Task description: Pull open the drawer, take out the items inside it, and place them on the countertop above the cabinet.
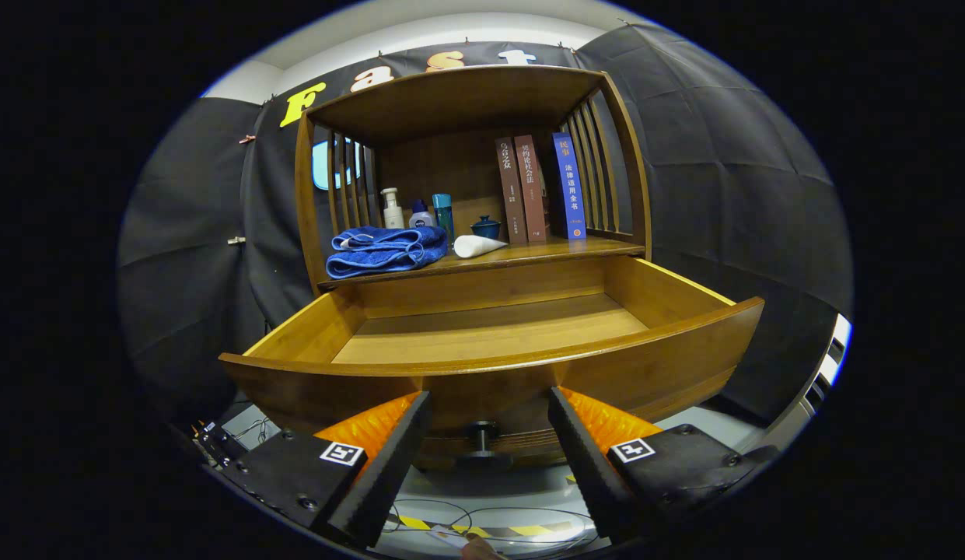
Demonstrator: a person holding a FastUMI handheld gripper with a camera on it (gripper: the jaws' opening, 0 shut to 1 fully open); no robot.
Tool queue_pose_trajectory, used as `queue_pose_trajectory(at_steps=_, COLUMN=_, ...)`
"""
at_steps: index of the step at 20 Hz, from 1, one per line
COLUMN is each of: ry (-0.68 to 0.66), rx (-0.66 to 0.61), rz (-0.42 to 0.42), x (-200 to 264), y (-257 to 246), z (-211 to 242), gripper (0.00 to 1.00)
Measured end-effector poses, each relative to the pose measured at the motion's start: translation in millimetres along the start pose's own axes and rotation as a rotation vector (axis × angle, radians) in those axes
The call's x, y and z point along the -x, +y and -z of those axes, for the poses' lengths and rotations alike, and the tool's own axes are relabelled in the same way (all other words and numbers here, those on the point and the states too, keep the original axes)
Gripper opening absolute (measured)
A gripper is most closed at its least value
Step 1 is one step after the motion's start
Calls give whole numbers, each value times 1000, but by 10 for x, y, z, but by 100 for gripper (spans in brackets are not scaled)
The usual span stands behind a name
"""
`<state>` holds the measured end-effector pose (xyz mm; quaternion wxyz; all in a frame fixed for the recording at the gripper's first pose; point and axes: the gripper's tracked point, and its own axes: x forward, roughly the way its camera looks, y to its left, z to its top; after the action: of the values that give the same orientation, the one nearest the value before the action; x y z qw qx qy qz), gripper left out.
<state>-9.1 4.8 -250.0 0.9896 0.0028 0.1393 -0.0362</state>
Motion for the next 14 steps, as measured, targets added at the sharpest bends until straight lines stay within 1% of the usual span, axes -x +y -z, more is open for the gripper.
queue_pose_trajectory(at_steps=7, ry=1, rx=-26, rz=-4, x=-369, y=48, z=-140, gripper=99)
queue_pose_trajectory(at_steps=14, ry=0, rx=-42, rz=-6, x=-963, y=87, z=-389, gripper=99)
